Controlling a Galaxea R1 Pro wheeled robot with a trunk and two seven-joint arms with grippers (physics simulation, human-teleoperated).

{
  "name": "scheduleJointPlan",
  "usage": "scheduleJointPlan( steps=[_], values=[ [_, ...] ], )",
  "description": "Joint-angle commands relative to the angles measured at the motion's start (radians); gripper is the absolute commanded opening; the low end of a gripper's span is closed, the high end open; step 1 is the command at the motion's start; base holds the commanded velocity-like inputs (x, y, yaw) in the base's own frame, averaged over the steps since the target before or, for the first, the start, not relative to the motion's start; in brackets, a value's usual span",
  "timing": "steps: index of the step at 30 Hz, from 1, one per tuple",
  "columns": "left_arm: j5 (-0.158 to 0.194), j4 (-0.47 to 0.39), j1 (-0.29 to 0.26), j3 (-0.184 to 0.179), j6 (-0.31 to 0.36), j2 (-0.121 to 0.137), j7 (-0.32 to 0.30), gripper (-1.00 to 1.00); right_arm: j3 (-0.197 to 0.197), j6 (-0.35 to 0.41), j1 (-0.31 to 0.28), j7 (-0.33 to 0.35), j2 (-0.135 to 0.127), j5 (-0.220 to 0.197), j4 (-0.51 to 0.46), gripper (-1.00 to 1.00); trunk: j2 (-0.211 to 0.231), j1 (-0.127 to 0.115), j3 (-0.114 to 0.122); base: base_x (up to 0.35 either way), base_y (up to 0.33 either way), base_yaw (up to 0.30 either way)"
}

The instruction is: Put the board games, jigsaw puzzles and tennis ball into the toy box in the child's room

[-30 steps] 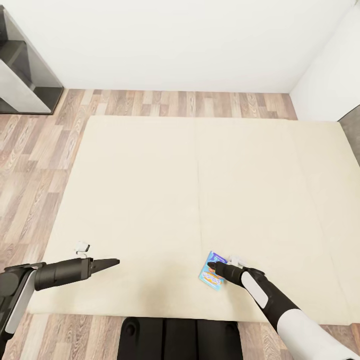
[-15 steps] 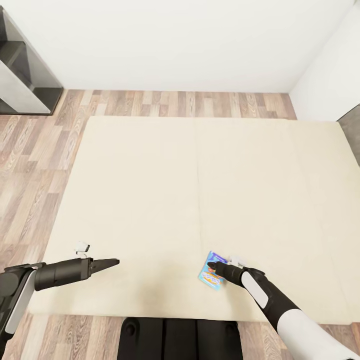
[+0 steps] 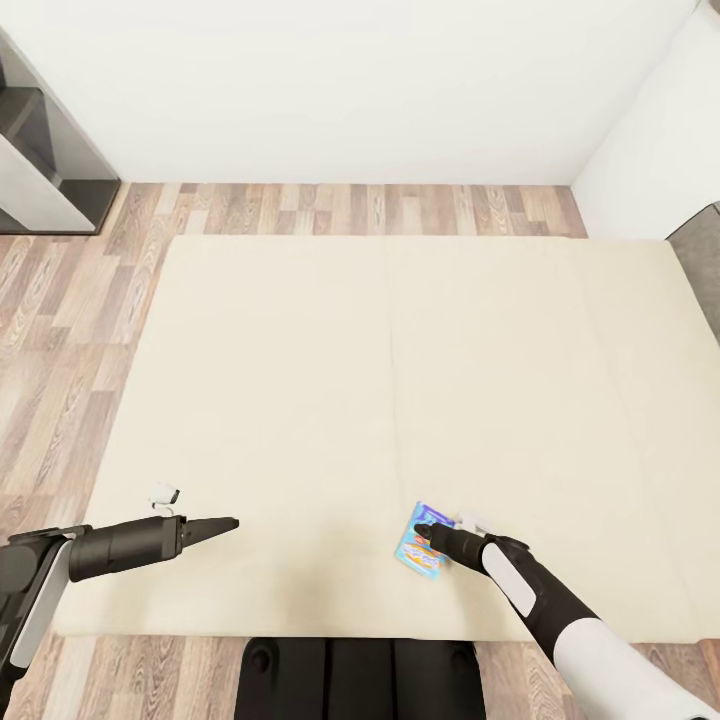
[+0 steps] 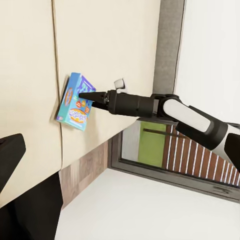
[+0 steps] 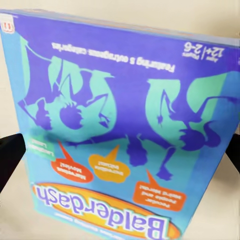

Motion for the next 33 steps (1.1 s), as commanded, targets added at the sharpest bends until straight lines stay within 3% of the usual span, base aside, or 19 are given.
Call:
scheduleJointPlan(
  steps=[1,26,33],
  values=[
    [0.003,0.0,-0.001,0.0,0.008,0.0,-0.001,1.0,0.003,0.002,0.0,0.0,-0.001,-0.001,-0.001,1.0,-0.001,0.001,-0.001,0.0,0.059,-0.003],
    [0.003,0.001,0.0,0.0,0.008,0.0,-0.001,1.0,0.004,0.002,0.0,0.0,0.0,-0.001,-0.001,1.0,-0.001,0.001,-0.001,0.0,0.022,0.0],
    [0.004,0.001,0.0,0.017,0.008,0.0,-0.001,1.0,0.004,0.002,0.0,0.0,0.0,-0.001,-0.001,1.0,-0.001,0.001,-0.001,0.0,0.081,0.0]
  ],
)
